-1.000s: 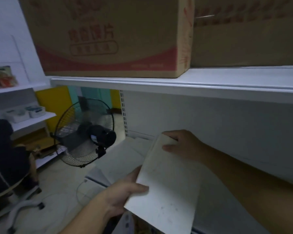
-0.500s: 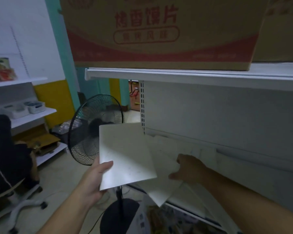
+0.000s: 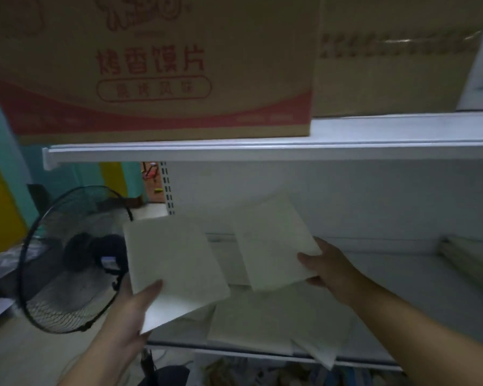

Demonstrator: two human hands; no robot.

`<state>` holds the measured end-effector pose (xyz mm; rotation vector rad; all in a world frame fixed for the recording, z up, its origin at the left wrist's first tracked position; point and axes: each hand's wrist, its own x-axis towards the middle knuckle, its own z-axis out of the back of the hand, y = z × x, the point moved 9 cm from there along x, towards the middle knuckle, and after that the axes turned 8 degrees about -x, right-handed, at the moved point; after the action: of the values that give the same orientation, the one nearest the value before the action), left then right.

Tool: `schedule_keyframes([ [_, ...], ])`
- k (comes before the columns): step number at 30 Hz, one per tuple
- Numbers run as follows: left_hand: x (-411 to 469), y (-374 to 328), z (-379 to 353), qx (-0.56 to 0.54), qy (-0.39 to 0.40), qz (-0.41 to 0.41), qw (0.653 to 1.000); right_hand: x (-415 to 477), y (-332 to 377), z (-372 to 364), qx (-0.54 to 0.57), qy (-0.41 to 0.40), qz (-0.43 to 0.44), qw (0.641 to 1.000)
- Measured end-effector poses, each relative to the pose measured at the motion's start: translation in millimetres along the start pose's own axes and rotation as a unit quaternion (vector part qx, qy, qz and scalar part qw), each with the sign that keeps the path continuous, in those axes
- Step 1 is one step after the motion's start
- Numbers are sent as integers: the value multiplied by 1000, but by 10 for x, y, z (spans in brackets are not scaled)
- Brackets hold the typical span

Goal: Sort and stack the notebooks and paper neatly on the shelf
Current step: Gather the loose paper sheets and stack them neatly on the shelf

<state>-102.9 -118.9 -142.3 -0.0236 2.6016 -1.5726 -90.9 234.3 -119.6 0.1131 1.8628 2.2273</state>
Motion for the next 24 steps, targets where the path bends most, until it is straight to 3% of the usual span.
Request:
schedule_keyframes([
  [3,-112,267,-624,19,60,16,998,-267,-3,309,39,9,9,999],
  [9,-838,1048,-2080,41,153,47,986,-974,-117,1059,-45,-62,20,997],
  [15,-1859,1992,-3371,33,258,142,955,-1986,-566,2618,-127,-132,-37,982],
  [17,-2298,2315,-3786,28,293,187,937,-2338,-833,3225,-89,-144,-103,980],
  [20,-2954,2723,-4415,29,350,215,911,-2816,-1166,3908,68,-146,-160,974],
  [24,-3606,3150,-4949,52,355,229,905,-3264,-1370,4633,56,-218,-145,964],
])
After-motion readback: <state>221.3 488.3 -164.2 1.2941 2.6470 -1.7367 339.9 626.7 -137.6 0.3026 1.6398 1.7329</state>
